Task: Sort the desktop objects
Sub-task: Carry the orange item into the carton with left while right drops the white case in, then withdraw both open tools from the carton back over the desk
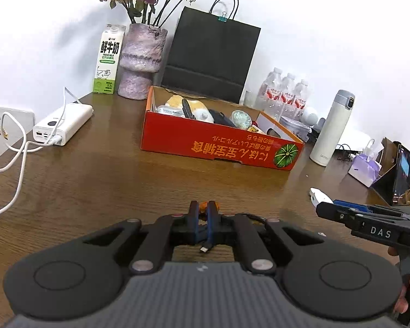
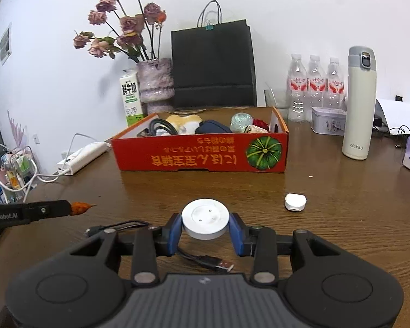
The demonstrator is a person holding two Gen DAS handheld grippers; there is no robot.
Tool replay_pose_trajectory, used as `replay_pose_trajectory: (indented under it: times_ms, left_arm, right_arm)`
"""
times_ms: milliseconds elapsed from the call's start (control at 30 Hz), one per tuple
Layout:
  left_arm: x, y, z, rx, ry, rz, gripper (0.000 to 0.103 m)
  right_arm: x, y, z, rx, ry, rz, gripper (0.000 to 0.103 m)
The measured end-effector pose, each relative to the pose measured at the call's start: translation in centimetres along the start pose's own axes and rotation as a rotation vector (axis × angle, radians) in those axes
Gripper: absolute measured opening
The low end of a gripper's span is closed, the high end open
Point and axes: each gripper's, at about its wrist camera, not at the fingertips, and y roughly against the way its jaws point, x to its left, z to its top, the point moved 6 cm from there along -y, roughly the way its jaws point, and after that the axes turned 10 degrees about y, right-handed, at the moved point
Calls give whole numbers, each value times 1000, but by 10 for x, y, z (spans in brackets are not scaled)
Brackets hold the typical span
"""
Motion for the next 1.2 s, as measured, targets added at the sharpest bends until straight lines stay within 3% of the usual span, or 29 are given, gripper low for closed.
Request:
replay_pose_trajectory:
  times_ms: [300,533,633,733,867,900,933,967,1000,1067,1100,1167,1200]
  left_arm:
    - [-13,0,15,-32,-9,-36,6]
    - [-35,-41,94,-37,-64,-139,6]
    - [-42,-82,135,37,-87,-161,7]
    - [-50,-144,150,156,-118,-159,7]
    - [-59,-214,146,303,-111,-141,8]
    - [-61,-224,144,309,-119,-133,18]
    - [-64,-232,144,310,-133,-130,40]
    - [-65,-240,144,300,-157,-114,53]
    - [-63,-244,146,278,-163,-76,68]
    - [-57,-241,149,251,-148,-26,68]
    - [-57,-233,151,245,-133,-45,68]
    - [-55,-203,154,189,-100,-58,75]
    - [-55,-188,155,151,-99,-47,82]
  right_arm:
    - [3,1,12,-26,-1,3,36]
    - [-21,-24,71,-74,37,-11,36]
    - [-44,-57,109,-46,48,1,37]
    - [-64,-101,137,13,29,23,37]
    - [-85,-176,144,219,12,-30,38]
    - [-87,-194,142,269,29,-46,37]
    - [-90,-209,138,302,37,-55,41]
    - [-96,-222,134,336,31,-77,48]
    - [-102,-230,131,357,15,-109,49]
    - [-107,-230,132,340,-25,-114,49]
    - [-107,-223,134,313,-42,-99,51]
    - [-104,-203,136,256,-49,-82,69]
    - [-101,-191,135,233,-42,-83,72]
